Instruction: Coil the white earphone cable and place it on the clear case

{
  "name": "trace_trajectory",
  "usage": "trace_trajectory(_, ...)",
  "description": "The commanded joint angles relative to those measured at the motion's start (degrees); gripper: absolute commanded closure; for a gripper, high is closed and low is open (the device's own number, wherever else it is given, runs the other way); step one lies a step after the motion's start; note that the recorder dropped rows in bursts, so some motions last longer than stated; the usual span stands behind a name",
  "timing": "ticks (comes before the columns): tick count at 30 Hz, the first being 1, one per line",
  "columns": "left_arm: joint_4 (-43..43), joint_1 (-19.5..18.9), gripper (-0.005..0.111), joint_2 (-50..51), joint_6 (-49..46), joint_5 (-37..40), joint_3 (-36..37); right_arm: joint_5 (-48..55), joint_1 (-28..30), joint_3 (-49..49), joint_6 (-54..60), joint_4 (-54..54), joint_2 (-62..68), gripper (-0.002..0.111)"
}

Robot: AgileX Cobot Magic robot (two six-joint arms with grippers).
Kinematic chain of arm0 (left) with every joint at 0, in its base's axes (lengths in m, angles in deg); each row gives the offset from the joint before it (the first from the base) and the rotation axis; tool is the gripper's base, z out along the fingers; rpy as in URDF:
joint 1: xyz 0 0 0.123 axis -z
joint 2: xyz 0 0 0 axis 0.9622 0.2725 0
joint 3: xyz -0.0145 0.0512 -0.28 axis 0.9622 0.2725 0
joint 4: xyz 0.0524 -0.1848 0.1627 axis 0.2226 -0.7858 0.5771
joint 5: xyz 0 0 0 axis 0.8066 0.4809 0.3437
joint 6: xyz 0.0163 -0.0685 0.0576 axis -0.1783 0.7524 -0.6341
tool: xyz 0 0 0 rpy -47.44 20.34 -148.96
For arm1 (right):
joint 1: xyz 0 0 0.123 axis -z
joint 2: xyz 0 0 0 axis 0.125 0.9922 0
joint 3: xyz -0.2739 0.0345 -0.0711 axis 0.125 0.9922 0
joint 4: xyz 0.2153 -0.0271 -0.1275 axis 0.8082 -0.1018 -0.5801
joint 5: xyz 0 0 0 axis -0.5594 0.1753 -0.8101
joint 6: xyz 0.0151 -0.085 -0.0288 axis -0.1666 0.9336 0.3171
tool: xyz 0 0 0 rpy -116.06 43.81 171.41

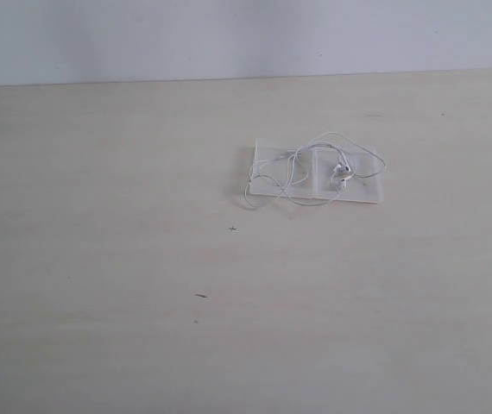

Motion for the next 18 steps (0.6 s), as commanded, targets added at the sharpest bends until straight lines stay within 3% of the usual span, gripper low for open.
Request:
trace_trajectory(1, 0.72, -0.04, 0.107, -0.3, 0.33, 0.5, 0.15, 1.31, 0.07, 0.27, 0.14, -0.64, -0.24, 0.108)
trace_trajectory(18, 0.94, -0.04, 0.107, -0.3, 0.33, 0.54, 0.15, 8.37, 0.07, 0.67, 1.35, -1.75, -0.24, 0.108)
